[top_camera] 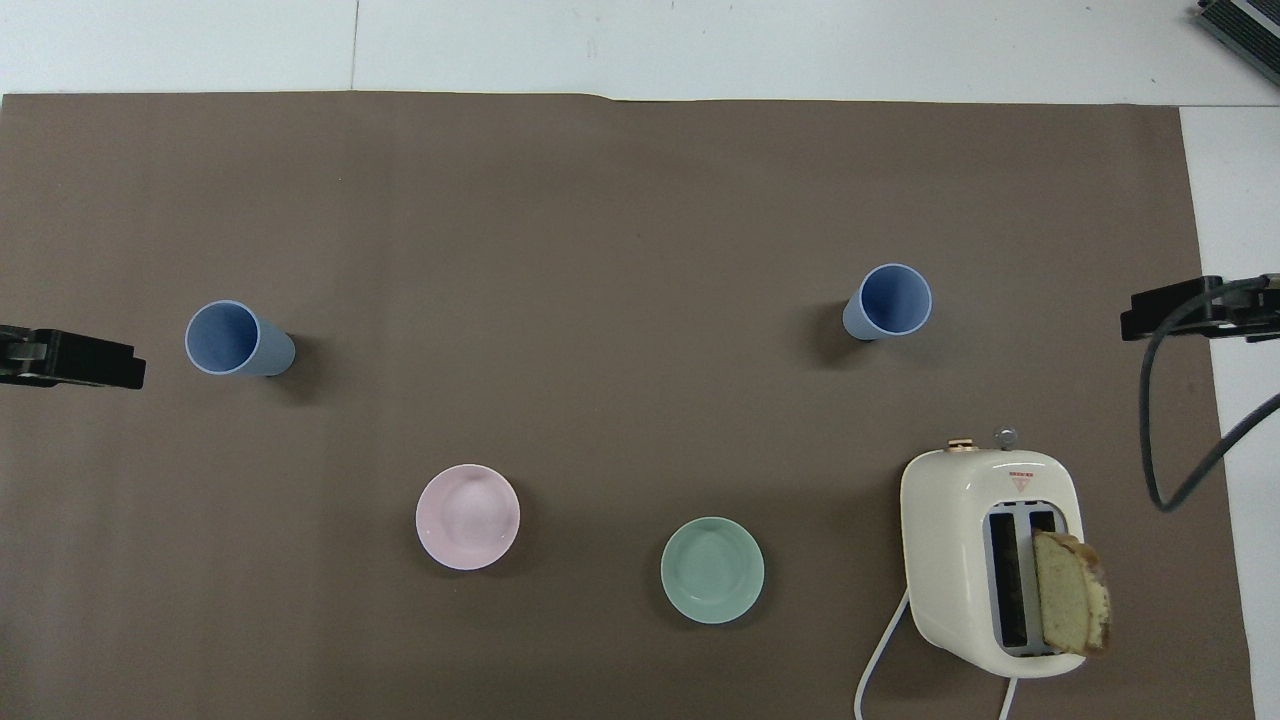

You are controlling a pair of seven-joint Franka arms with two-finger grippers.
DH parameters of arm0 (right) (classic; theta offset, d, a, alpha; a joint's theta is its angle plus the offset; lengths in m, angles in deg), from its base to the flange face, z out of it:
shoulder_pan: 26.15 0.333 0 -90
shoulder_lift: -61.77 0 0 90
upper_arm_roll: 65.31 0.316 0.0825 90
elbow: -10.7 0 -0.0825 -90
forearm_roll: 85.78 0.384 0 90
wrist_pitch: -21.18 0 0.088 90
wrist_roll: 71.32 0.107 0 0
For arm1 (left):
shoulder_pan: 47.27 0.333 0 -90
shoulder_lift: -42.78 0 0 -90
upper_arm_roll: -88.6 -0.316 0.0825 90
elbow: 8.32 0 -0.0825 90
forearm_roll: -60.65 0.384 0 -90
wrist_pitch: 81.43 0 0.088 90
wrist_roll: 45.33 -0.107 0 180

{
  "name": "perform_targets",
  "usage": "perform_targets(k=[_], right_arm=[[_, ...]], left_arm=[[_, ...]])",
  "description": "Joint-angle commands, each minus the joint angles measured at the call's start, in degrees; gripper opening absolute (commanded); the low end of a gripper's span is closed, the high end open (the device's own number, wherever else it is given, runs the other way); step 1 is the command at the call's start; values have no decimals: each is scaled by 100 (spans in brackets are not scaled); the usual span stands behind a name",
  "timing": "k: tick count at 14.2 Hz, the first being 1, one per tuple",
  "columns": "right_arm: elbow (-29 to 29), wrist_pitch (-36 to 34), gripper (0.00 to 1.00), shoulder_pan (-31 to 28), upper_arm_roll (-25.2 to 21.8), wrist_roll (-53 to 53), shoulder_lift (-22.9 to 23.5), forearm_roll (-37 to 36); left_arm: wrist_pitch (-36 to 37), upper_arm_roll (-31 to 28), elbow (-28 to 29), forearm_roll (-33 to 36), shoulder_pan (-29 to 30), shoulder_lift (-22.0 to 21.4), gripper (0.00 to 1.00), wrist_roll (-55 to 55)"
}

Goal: Stack blue cups with both arms

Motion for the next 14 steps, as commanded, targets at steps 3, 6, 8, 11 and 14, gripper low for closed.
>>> perform_targets(k=[3, 6, 8, 11, 14], right_arm=[[-101, 24, 100, -37, 44, -148, -68, 71], [-92, 42, 100, -11, 53, -121, -68, 80], [-92, 51, 100, 15, 88, -112, -68, 80], [-101, 51, 100, 7, 79, -113, -68, 193], [-101, 59, 100, 7, 79, -104, -68, 274]], left_arm=[[-125, -17, 118, -99, 14, -62, 100, 2], [-116, -26, 118, -99, 31, -62, 100, -7], [-116, -26, 127, -99, 75, -70, 100, -16], [-308, -87, 180, -99, 320, -44, 100, -42], [-870, -87, 329, -99, 584, 139, 100, -68]])
